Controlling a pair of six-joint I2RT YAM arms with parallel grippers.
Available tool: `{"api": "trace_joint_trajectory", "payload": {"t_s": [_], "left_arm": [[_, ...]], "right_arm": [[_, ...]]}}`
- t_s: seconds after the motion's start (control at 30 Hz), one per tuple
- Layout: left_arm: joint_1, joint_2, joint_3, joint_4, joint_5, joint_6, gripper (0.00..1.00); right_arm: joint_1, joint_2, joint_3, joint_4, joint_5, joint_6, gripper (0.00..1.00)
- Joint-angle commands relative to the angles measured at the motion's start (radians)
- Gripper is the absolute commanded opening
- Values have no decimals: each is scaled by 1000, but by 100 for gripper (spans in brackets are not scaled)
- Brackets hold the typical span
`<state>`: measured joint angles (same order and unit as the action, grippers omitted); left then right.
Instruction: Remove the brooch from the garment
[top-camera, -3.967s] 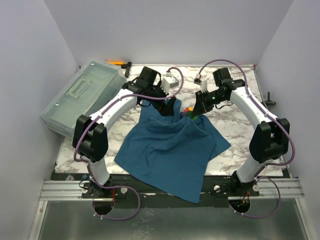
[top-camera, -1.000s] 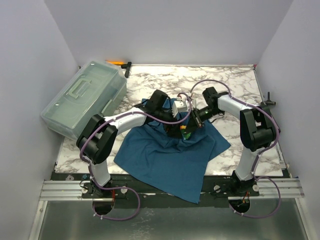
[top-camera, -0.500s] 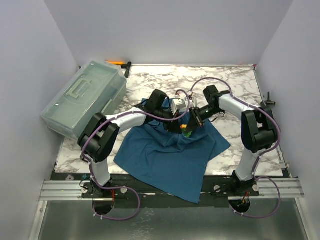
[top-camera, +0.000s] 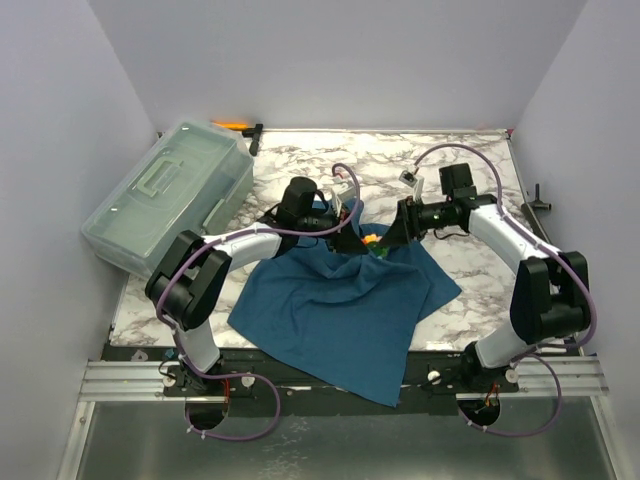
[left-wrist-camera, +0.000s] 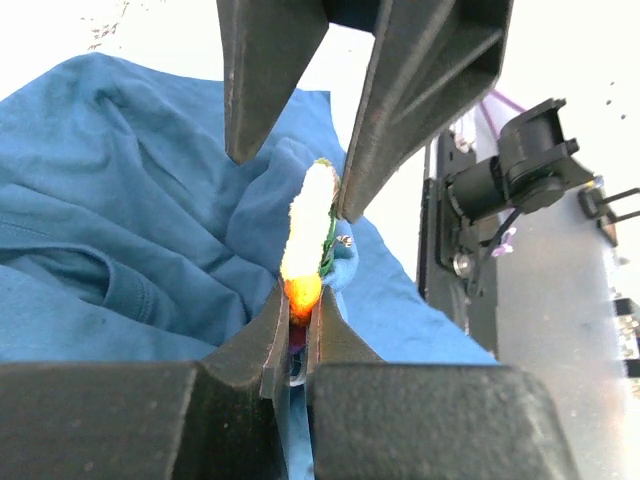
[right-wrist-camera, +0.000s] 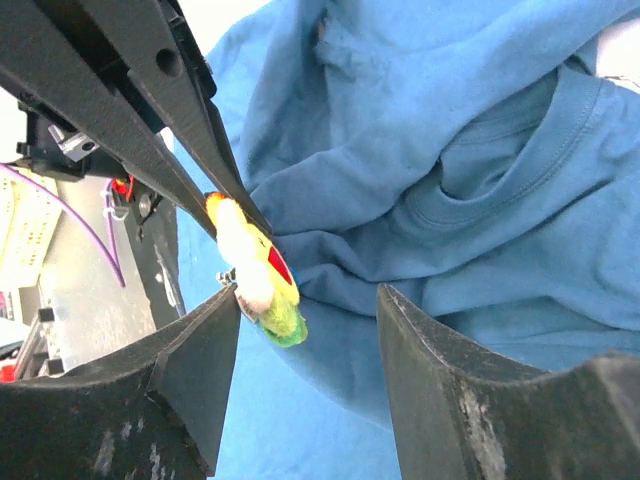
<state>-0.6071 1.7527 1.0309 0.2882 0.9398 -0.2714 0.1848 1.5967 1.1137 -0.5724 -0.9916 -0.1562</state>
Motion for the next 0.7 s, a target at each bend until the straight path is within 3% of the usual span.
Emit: {"api": "trace_joint_trajectory", "payload": {"t_s": [0.0, 0.23, 0.5, 0.67], "left_arm": [[14, -28, -15, 186, 74, -181, 0], [33, -32, -36, 281, 63, -265, 0], [43, -16, -55, 371, 80, -344, 0], [50, 5, -52, 432, 89, -404, 0]], "right_arm": [[1, -82, -119, 349, -51, 207, 61], [1, -151, -198, 485, -94, 273, 61], [1, -181, -270, 678, -136, 379, 52], [1, -167, -273, 709, -169, 396, 51]]}}
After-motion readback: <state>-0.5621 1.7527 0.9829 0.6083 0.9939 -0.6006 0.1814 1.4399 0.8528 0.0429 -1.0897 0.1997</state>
